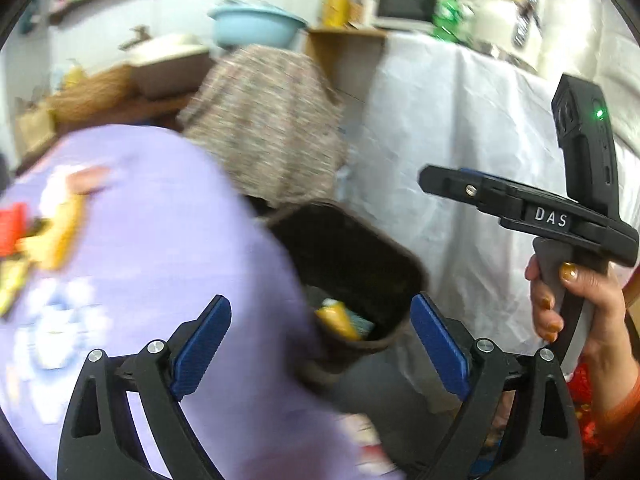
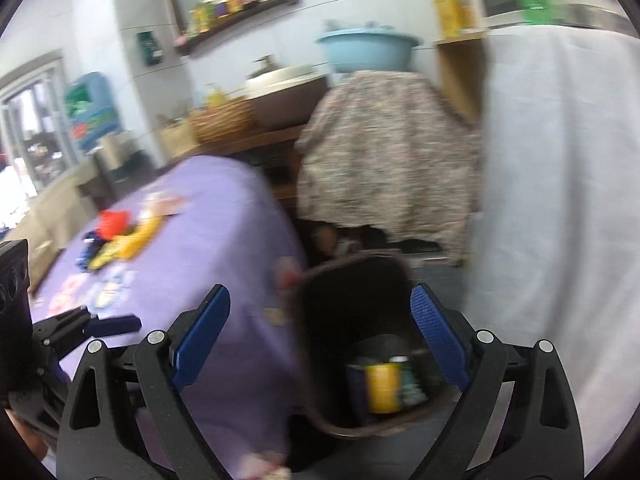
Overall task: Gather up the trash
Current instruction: 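Move both tools back over the table toward the remaining trash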
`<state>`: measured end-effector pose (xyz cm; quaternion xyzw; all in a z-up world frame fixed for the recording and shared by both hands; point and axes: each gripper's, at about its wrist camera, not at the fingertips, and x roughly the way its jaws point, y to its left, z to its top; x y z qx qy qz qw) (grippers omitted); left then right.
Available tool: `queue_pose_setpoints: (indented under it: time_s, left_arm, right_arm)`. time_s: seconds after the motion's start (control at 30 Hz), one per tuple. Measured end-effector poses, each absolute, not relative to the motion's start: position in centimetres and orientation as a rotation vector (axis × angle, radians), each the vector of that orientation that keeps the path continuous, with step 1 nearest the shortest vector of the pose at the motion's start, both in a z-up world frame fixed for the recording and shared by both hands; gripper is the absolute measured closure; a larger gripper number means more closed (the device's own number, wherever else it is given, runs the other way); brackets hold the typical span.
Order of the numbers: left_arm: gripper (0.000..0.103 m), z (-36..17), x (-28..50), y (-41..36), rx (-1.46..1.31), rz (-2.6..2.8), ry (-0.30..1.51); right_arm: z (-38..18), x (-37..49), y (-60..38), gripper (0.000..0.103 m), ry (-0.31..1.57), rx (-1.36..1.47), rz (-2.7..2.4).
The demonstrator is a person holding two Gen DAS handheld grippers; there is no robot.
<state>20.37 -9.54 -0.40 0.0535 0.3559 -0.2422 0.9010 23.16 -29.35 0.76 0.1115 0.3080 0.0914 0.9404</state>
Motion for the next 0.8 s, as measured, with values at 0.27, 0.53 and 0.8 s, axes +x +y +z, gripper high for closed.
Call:
queue_pose_setpoints:
  time_s: [0.27,0.53,0.8]
  left_arm:
    - [0.013,0.7,20.2,2.8,0.076,-0.187,0.727]
    - [0.026,0.6,21.0,14.4,0.095,0.084,0.738]
    - [0.042,0.3,29.4,21.3,0.053,0.201,0.82]
  right_arm:
    - [2.1,25.2,-16.6,0.012,0.624,0.053,0.454]
    - [2.1,26.6,-8.3,0.012,0.648,-0.04,0.584]
    - [2.6,27.0,-5.4,0.012,0.658,-0.105,0.597]
